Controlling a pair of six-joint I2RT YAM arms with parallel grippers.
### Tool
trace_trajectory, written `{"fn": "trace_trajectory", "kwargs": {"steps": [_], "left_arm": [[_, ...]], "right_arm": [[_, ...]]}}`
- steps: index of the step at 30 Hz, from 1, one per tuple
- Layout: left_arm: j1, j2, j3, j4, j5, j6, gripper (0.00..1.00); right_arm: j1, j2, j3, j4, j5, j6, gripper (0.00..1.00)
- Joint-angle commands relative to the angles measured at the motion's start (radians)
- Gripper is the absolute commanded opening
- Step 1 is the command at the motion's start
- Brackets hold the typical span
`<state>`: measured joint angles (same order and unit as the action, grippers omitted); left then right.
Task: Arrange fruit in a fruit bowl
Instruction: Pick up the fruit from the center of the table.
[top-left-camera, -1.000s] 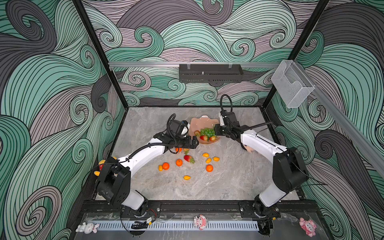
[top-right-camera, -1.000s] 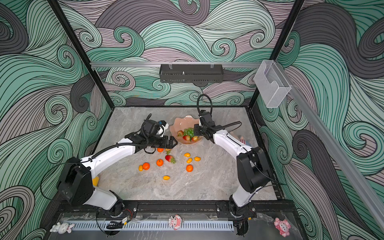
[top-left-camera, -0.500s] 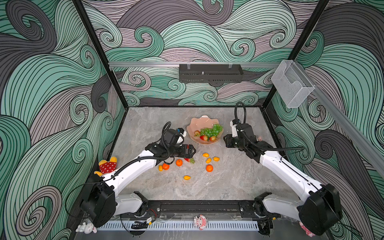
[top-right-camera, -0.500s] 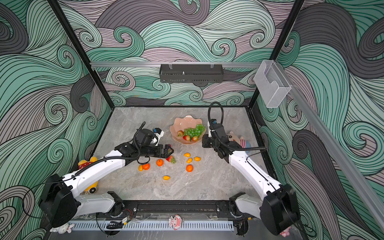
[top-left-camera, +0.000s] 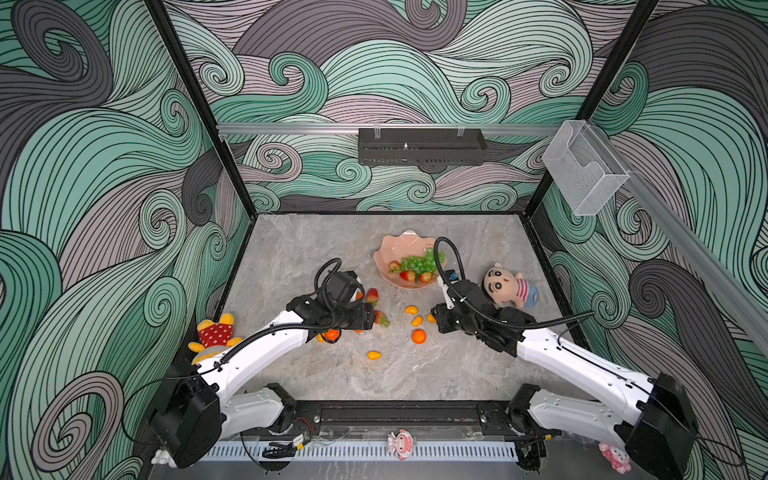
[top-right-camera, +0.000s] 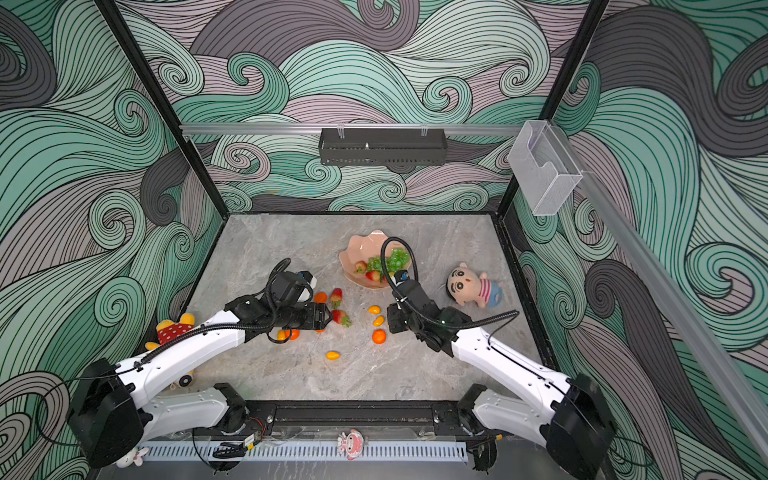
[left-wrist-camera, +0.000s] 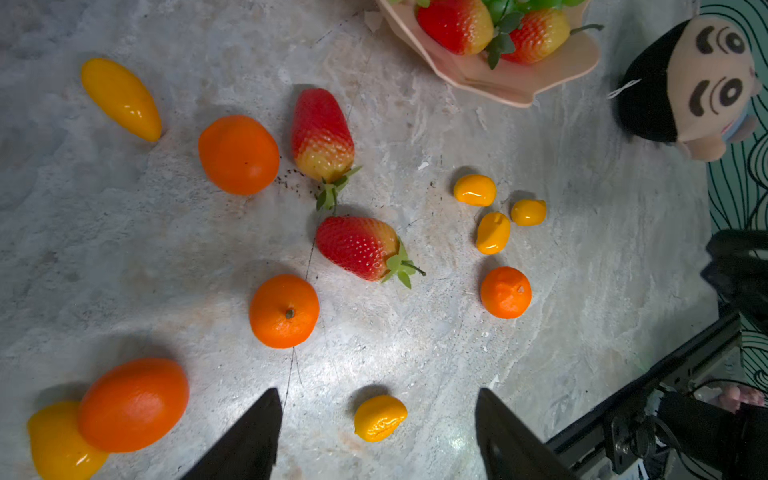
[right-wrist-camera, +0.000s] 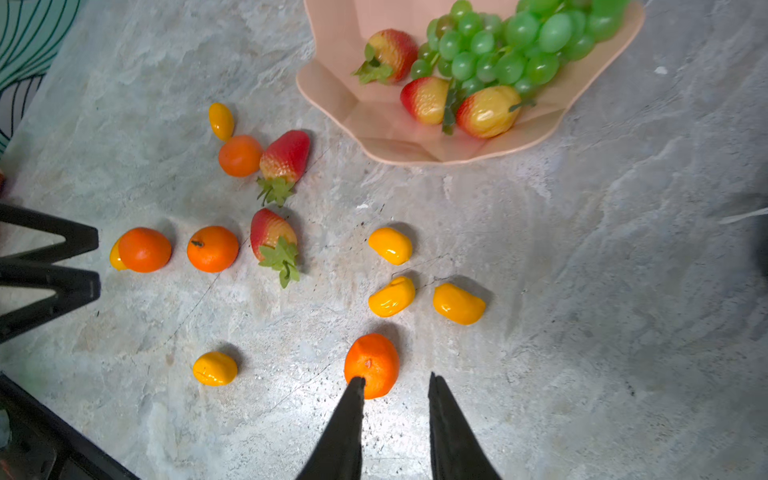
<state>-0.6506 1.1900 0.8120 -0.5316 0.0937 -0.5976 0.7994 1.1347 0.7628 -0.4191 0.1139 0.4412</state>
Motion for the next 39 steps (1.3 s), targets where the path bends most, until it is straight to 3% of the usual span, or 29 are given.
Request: {"fn": "trace_trajectory", "kwargs": {"steps": [1,8,12,18,39], "left_arm": [[-0.006,0.006,0.011,-0.067,-0.055,-0.051,0.73],[0.026,-0.078,-0.033,-0.071,-0.072,-0.101,0.73],[0.081,-0.177,-0.116,-0.004,-0.027,-0.138,0.76],[0.13,-0.313,-0.215,0.068,0.015,-0.167,0.78],[0.21,-0.322,-0.249,0.11,0.129,-0.154,0.79]], "right_arm": [[0.063,0.069,0.041,0.012,0.027,0.003,0.27],[0.181,0.305,0.194,0.0,0.018,-0.062,0.27],[0.19,0.436,0.27,-0.003,-0.085,-0.169,0.3],[0.171,0.557,0.339,0.001,-0.142,-0.283,0.36],[0.089,0.799,0.513,-0.07,-0.236,-0.372,0.42]]}}
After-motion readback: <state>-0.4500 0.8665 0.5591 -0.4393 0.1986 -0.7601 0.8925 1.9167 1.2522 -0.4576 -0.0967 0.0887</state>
